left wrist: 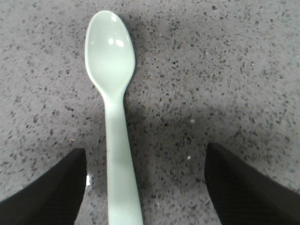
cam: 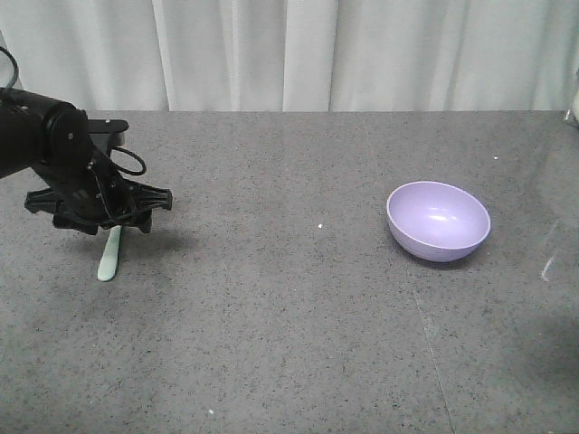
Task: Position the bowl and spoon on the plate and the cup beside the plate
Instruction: 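Lower the open left gripper onto the spoon handle and close, then lift the spoon with the left gripper off the counter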
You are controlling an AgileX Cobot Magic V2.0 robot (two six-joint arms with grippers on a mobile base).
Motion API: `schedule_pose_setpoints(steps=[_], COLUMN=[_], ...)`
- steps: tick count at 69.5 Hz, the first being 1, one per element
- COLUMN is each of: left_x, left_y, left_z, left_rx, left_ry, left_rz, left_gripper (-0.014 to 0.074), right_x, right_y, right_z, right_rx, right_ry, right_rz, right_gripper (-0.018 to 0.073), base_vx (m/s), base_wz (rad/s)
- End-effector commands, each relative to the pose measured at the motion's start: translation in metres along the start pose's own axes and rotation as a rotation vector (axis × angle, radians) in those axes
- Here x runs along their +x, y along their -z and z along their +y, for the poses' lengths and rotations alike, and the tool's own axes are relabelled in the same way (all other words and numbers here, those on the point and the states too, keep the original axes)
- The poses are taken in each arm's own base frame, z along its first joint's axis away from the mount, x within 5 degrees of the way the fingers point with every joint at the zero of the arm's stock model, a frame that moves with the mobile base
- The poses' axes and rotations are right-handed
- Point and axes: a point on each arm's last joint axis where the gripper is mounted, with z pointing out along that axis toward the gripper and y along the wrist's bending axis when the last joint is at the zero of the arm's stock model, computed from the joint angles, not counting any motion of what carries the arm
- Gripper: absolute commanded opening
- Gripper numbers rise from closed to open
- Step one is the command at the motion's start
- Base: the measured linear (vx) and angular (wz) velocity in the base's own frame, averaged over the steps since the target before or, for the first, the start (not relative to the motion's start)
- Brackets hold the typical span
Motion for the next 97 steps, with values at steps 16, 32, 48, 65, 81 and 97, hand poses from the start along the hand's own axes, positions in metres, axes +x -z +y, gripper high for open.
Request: schedule_pose_setpoints(steps=[16,32,48,65,81,97], left_x=[-0.015,-0.014,-0.011,-0.011,-0.011,-0.011], left_y=[0.01,0.0,-0.014,-0.015,-0.015,-0.013], left_z=[-0.003,-0.003,-0.003,-0.003,-0.003,-0.003], left_rx=[0.014,0.003,-0.009,-0.009,-0.011,-0.013], left_ry=[0.042,0.04,0.039,0.039,0.049,0.05], left_rz=[-0.117,-0.098,-0.06,-0.059,-0.059,-0.06], left_gripper=[0.0497,0.0497,0.0497,0.043,0.0204,-0.0002], right_x=[-0.011,-0.011,-0.011,-0.01,-0.01,-0.01], right_y=[0.009,0.009,0.009,0.009,0.009,0.009], right_z=[-0.002,-0.002,-0.002,-0.002,-0.002,-0.002], right_rx=[0.006,0.005,0.006,0.006,0.006,0.006], right_ry=[0.004,0.004,0.004,0.004,0.004,0.004], right_rz=[-0.089,-0.088,-0.086,-0.082,-0.082,-0.082], right_gripper=[0.0452,0.0452,0.0452,0.0452,0.0452,0.0452], base_vx=[0.0,0.0,0.0,0.0,0.0,0.0], base_wz=[0.0,0.0,0.0,0.0,0.0,0.0])
